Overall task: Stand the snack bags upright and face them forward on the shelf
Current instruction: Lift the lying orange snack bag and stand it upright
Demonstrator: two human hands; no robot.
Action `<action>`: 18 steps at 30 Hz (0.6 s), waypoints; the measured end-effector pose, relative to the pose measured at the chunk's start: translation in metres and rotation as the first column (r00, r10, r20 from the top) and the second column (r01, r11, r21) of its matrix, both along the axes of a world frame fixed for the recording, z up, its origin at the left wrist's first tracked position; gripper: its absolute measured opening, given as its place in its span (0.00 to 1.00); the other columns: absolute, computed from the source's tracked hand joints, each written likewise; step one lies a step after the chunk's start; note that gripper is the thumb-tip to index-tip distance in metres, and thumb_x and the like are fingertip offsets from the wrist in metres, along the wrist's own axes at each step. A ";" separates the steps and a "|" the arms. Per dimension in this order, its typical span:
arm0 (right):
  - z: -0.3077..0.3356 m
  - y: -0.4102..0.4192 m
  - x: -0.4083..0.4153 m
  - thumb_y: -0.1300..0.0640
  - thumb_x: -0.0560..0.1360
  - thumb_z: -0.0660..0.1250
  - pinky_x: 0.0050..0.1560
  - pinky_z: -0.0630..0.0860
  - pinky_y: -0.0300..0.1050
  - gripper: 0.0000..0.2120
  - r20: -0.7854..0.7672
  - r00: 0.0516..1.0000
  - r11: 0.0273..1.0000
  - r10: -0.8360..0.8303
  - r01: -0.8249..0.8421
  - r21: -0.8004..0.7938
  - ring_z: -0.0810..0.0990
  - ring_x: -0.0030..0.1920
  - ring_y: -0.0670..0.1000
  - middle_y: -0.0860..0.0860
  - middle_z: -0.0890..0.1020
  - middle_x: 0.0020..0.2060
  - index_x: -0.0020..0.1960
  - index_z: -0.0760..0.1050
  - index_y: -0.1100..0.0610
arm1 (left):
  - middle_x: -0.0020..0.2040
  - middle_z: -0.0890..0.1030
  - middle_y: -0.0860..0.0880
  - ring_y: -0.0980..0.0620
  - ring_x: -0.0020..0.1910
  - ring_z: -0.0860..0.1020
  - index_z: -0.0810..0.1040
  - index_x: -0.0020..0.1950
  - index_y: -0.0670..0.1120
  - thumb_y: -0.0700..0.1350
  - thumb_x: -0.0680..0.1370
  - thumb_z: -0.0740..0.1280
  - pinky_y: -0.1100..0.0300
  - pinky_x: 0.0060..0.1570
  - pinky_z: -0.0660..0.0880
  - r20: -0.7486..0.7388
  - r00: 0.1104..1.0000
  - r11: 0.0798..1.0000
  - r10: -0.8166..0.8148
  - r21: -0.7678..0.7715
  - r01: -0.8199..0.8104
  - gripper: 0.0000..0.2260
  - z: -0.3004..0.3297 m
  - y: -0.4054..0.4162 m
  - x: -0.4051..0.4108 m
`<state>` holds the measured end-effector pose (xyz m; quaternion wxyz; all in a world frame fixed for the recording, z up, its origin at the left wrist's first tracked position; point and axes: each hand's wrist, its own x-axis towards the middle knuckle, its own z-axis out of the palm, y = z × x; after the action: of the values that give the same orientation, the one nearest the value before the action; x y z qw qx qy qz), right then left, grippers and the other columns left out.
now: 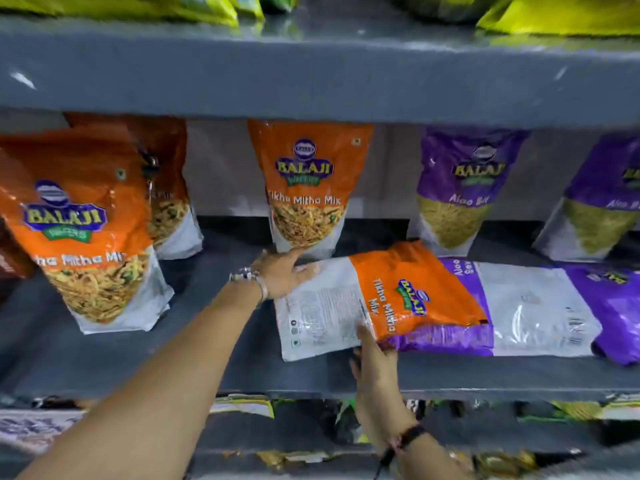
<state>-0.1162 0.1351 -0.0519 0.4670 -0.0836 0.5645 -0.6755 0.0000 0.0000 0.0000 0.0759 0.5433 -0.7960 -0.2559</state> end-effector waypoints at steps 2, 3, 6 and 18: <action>0.001 -0.008 0.003 0.62 0.72 0.66 0.48 0.79 0.42 0.15 0.123 0.982 0.989 0.145 -0.140 -0.053 0.78 0.47 0.49 0.53 0.78 0.51 0.57 0.70 0.55 | 0.67 0.71 0.45 0.44 0.66 0.68 0.66 0.66 0.52 0.63 0.72 0.58 0.54 0.63 0.64 -0.094 0.994 0.984 0.047 0.177 -0.030 0.27 -0.002 -0.007 -0.001; 0.001 -0.010 0.004 0.62 0.72 0.67 0.38 0.80 0.37 0.17 0.141 0.970 0.978 0.196 -0.184 -0.094 0.79 0.45 0.47 0.53 0.80 0.52 0.60 0.71 0.56 | 0.61 0.76 0.44 0.45 0.59 0.73 0.73 0.59 0.51 0.65 0.69 0.59 0.56 0.56 0.69 -0.126 0.990 0.979 0.054 0.202 -0.028 0.25 -0.004 -0.009 0.000; -0.003 -0.012 0.006 0.62 0.71 0.68 0.35 0.81 0.37 0.21 0.103 0.973 0.975 0.206 -0.196 -0.103 0.80 0.47 0.47 0.53 0.80 0.55 0.63 0.70 0.54 | 0.35 0.72 0.47 0.53 0.33 0.70 0.72 0.34 0.47 0.64 0.68 0.64 0.65 0.30 0.63 -0.213 0.971 0.969 0.104 0.242 -0.051 0.20 -0.010 -0.012 0.005; 0.022 -0.045 -0.025 0.66 0.65 0.73 0.56 0.77 0.41 0.30 -0.641 0.648 0.749 0.411 -0.641 -0.167 0.79 0.54 0.44 0.49 0.79 0.54 0.62 0.64 0.53 | 0.55 0.77 0.50 0.56 0.52 0.76 0.67 0.63 0.51 0.41 0.68 0.71 0.66 0.50 0.74 -0.726 0.630 0.959 0.274 0.154 -0.240 0.26 -0.039 0.047 0.058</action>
<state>-0.1407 0.0902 -0.0297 0.4310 -0.5323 0.4835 -0.5451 0.0585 0.0467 -0.0390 0.4163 0.5014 -0.6049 -0.4575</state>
